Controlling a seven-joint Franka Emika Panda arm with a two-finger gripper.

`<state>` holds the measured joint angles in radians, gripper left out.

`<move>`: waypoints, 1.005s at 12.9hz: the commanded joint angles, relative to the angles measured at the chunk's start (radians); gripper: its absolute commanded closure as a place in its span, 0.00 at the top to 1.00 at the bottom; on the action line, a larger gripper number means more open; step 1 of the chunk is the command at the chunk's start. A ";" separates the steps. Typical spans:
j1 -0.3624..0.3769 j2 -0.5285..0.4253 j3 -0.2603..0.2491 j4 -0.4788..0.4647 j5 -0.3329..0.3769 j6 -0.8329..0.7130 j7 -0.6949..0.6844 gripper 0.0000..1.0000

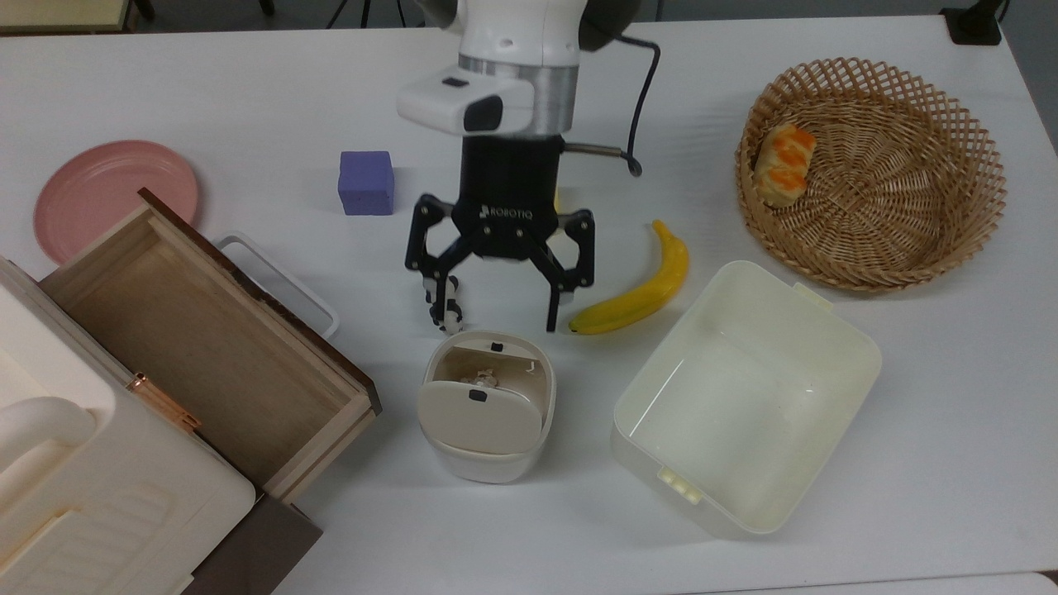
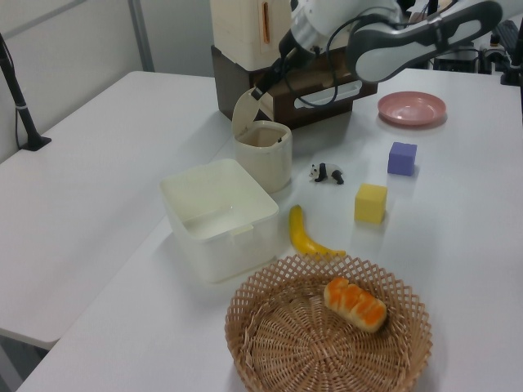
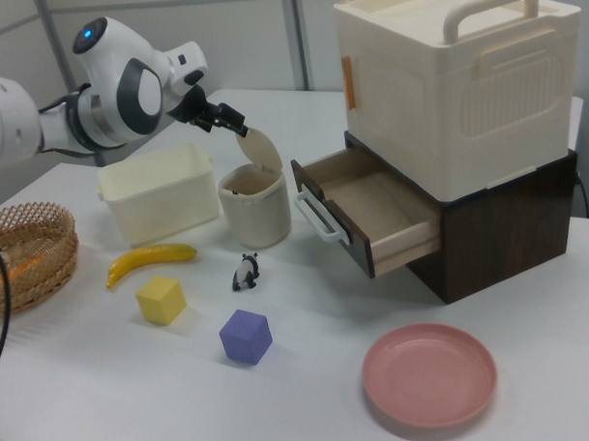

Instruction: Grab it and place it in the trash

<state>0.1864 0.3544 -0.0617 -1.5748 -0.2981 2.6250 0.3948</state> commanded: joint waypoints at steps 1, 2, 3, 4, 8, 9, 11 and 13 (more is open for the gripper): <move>0.011 -0.213 0.011 -0.163 0.010 -0.278 0.075 1.00; 0.008 -0.241 0.019 -0.162 0.061 -0.374 0.065 1.00; 0.008 -0.276 0.028 -0.163 0.145 -0.502 0.027 1.00; 0.010 -0.293 0.028 -0.163 0.187 -0.581 -0.029 1.00; 0.005 -0.334 0.028 -0.160 0.313 -0.805 -0.155 1.00; 0.005 -0.331 0.028 -0.163 0.313 -0.813 -0.159 1.00; 0.001 -0.325 0.028 -0.171 0.313 -0.819 -0.160 1.00; -0.001 -0.328 0.025 -0.160 0.313 -0.826 -0.145 1.00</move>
<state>0.1882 0.0430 -0.0294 -1.7168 -0.0068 1.8125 0.2644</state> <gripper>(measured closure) 0.000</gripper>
